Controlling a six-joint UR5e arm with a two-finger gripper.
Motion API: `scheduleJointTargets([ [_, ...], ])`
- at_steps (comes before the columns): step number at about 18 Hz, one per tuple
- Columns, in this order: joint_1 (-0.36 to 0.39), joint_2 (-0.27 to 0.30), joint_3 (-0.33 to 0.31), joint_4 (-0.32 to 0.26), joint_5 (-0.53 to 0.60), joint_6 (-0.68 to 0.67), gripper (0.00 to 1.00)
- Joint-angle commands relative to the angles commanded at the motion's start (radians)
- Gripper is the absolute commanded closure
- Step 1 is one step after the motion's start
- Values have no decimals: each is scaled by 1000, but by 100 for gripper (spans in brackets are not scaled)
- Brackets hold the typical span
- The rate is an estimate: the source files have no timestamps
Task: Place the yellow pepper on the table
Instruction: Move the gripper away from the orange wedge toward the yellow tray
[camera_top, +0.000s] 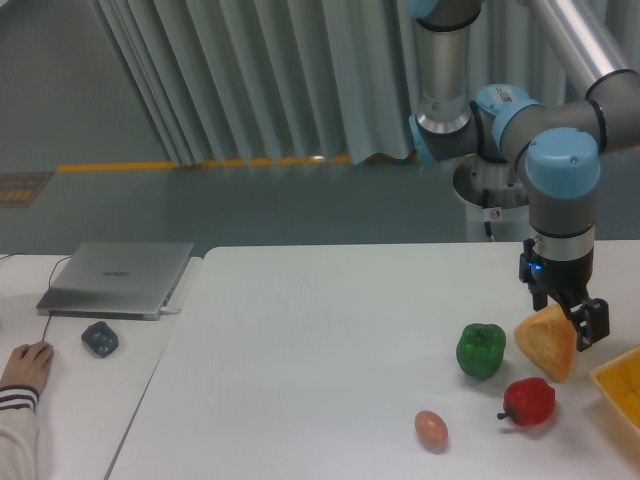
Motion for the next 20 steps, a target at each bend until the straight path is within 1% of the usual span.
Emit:
scheduleJointTargets([
  [1, -2, 0, -6, 3, 1, 2, 0],
  [3, 2, -2, 4, 2, -3, 0, 0],
  [7, 12, -9, 5, 5, -3, 0, 0],
  [10, 26, -18, -3, 64, -2, -12, 0],
  [11, 34, -18, -2, 74, -3, -14, 0],
  [13, 46, -20, 1, 75, -5, -26, 0],
  [16, 80, -34, 12, 89, -8, -110, 0],
  [20, 129, -40, 11, 120, -52, -117, 0],
])
